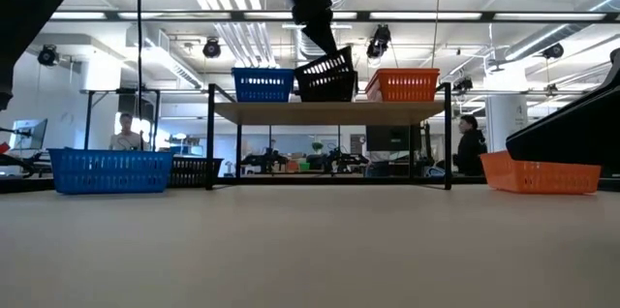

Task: Stack baskets on shelf by color
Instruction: Stack the bottom black basket on the black basket on the shelf

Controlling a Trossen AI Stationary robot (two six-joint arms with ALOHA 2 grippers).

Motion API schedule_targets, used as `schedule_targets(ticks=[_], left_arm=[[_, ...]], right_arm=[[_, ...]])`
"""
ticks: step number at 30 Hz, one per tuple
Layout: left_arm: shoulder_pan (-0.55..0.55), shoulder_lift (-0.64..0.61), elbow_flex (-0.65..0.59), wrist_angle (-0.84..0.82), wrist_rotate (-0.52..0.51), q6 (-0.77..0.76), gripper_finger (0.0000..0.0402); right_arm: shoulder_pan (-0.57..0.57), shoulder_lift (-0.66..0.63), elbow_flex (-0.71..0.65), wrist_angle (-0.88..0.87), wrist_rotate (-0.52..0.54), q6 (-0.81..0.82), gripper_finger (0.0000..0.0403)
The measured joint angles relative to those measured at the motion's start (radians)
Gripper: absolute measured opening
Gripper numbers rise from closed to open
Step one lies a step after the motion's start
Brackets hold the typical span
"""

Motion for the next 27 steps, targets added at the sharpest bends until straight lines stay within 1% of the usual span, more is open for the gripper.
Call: schedule_targets(ticks=[3,5,9,17,20,27], left_arm=[[-0.013,0.003,-0.006,0.0,-0.01,0.036,0.0016],[-0.026,0.003,-0.006,0.005,-0.031,0.064,0.0005],[-0.051,0.0,-0.002,0.011,-0.085,0.112,0.0004],[-0.056,0.002,-0.007,0.009,-0.091,0.111,0.0007],[-0.056,0.002,-0.02,0.008,-0.094,0.111,0.0031],[-0.056,-0.001,-0.014,-0.017,-0.094,0.111,0.0131]], right_arm=[[0.0,0.0,0.0,0.001,0.0,-0.001,0.0061],[0.0,0.0,0.0,0.004,0.0,-0.001,0.006],[0.0,0.0,-0.001,0.004,0.0,-0.001,0.0059],[0.0,0.0,-0.001,0.01,0.0,-0.001,0.0059],[0.0,0.0,-0.001,0.012,0.0,-0.001,0.0057],[0.0,0.0,-0.002,0.015,0.0,-0.008,0.0057]])
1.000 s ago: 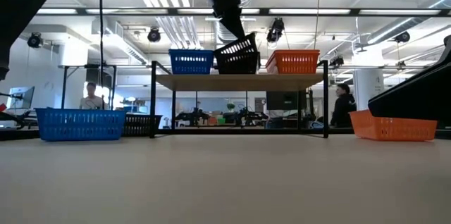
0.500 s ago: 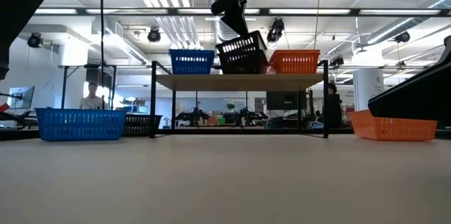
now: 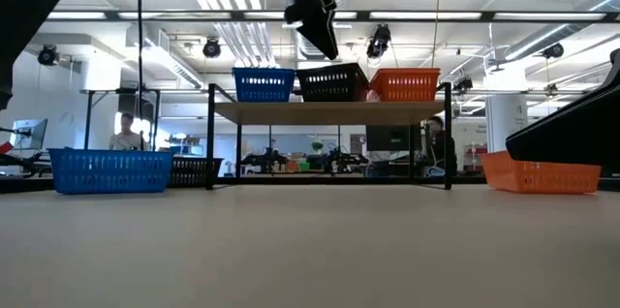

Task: Stack baskets on shelf by color
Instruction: Stack the bottom black basket on the black basket on the shelf

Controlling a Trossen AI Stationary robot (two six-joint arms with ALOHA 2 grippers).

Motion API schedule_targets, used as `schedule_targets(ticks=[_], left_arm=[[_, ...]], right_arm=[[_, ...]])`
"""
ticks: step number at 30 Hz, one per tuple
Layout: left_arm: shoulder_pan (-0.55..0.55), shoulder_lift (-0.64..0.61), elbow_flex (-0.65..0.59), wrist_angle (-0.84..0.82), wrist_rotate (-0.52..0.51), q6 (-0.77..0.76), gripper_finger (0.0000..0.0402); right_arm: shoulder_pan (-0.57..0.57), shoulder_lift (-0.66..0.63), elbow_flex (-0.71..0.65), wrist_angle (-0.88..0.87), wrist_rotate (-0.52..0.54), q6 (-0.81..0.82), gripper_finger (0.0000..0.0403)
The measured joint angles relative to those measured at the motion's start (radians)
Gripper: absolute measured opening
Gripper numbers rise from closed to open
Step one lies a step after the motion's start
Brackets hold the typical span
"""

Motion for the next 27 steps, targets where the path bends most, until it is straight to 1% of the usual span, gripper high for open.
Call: schedule_targets(ticks=[2,6,7,14,16,19,27], left_arm=[[0.002,-0.007,-0.002,-0.011,0.017,0.0,0.0155],[0.029,-0.025,-0.002,-0.05,0.173,0.009,0.018],[0.036,-0.025,-0.006,-0.047,0.189,0.009,0.0182],[0.073,-0.011,-0.056,-0.035,0.193,0.008,0.0183],[0.08,-0.01,-0.075,-0.016,0.193,0.001,0.0175],[0.087,-0.014,-0.096,0.015,0.193,-0.022,0.0152],[0.088,-0.018,-0.099,0.015,0.195,-0.109,0.0051]], right_arm=[[0.0,0.0,0.0,0.0,0.0,0.0,0.0057],[0.0,0.0,0.0,0.001,0.0,-0.001,0.0057],[0.0,0.0,0.0,0.001,0.0,-0.002,0.0057],[0.0,0.0,0.0,0.005,0.0,-0.008,0.0057],[0.0,0.0,0.0,0.005,0.0,-0.008,0.0057],[0.0,0.0,0.0,0.005,0.0,-0.008,0.0057],[0.0,0.0,-0.001,0.007,0.0,-0.009,0.0057]])
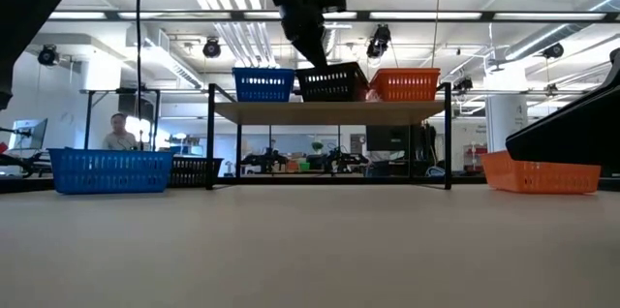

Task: Stack baskets on shelf by color
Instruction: Stack the bottom black basket on the black basket on the shelf

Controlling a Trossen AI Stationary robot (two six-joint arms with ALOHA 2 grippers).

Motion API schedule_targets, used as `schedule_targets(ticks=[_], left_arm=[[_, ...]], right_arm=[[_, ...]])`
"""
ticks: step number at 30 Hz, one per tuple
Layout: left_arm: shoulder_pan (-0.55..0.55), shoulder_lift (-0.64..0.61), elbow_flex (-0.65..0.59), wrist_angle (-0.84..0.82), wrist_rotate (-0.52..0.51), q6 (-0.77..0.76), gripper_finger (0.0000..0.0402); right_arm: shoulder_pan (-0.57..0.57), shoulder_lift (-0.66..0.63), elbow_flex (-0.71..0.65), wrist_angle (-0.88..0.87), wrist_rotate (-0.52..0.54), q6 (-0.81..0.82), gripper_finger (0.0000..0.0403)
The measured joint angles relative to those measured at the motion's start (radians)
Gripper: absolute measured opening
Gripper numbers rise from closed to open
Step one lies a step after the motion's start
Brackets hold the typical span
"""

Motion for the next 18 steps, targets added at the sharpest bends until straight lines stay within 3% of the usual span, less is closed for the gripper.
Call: schedule_targets(ticks=[5,18], left_arm=[[-0.003,-0.004,0.016,-0.009,0.002,-0.068,0.0007],[-0.003,-0.005,-0.005,0.003,0.002,-0.128,0.0014]], right_arm=[[0.0,0.0,0.0,0.0,0.0,-0.001,0.0057],[0.0,0.0,0.0,0.002,0.0,-0.003,0.0057]])
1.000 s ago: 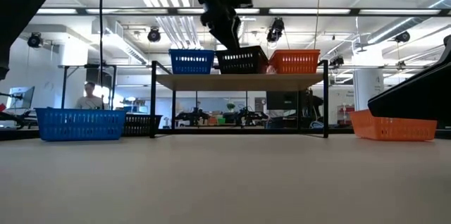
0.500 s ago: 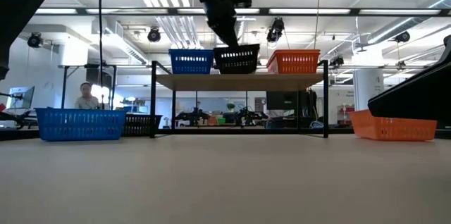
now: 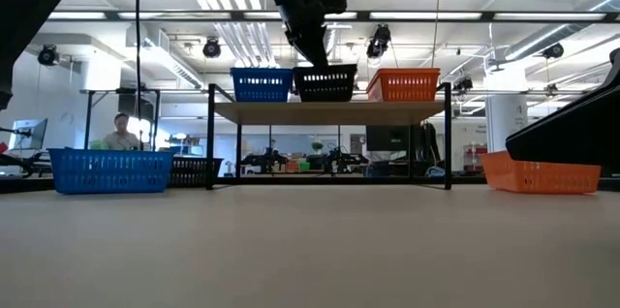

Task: Stack baskets on shelf by color
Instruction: Stack the bottom black basket on the black basket on the shelf, then stack the orange basket on the orange basket on the shelf

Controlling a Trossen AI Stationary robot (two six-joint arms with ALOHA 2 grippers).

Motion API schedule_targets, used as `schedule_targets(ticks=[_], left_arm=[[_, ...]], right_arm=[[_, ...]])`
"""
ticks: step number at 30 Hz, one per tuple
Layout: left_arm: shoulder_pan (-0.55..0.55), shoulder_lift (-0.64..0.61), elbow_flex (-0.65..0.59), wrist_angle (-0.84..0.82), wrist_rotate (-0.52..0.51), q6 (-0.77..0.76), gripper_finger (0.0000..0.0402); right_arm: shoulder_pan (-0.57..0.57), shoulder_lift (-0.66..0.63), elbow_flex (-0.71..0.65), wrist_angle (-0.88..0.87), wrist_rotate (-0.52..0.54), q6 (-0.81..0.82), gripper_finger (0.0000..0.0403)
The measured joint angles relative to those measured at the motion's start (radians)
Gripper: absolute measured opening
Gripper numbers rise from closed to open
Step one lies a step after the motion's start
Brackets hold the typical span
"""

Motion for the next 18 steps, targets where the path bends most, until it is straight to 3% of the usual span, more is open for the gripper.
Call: schedule_targets(ticks=[7,18], left_arm=[[0.0,0.0,0.0,0.049,-0.003,0.004,0.0027],[0.0,-0.007,0.04,0.004,-0.014,0.008,0.0115]], right_arm=[[0.0,0.0,0.0,0.002,0.0,0.0,0.0057],[0.0,0.0,0.0,0.003,0.0,0.0,0.0057]])
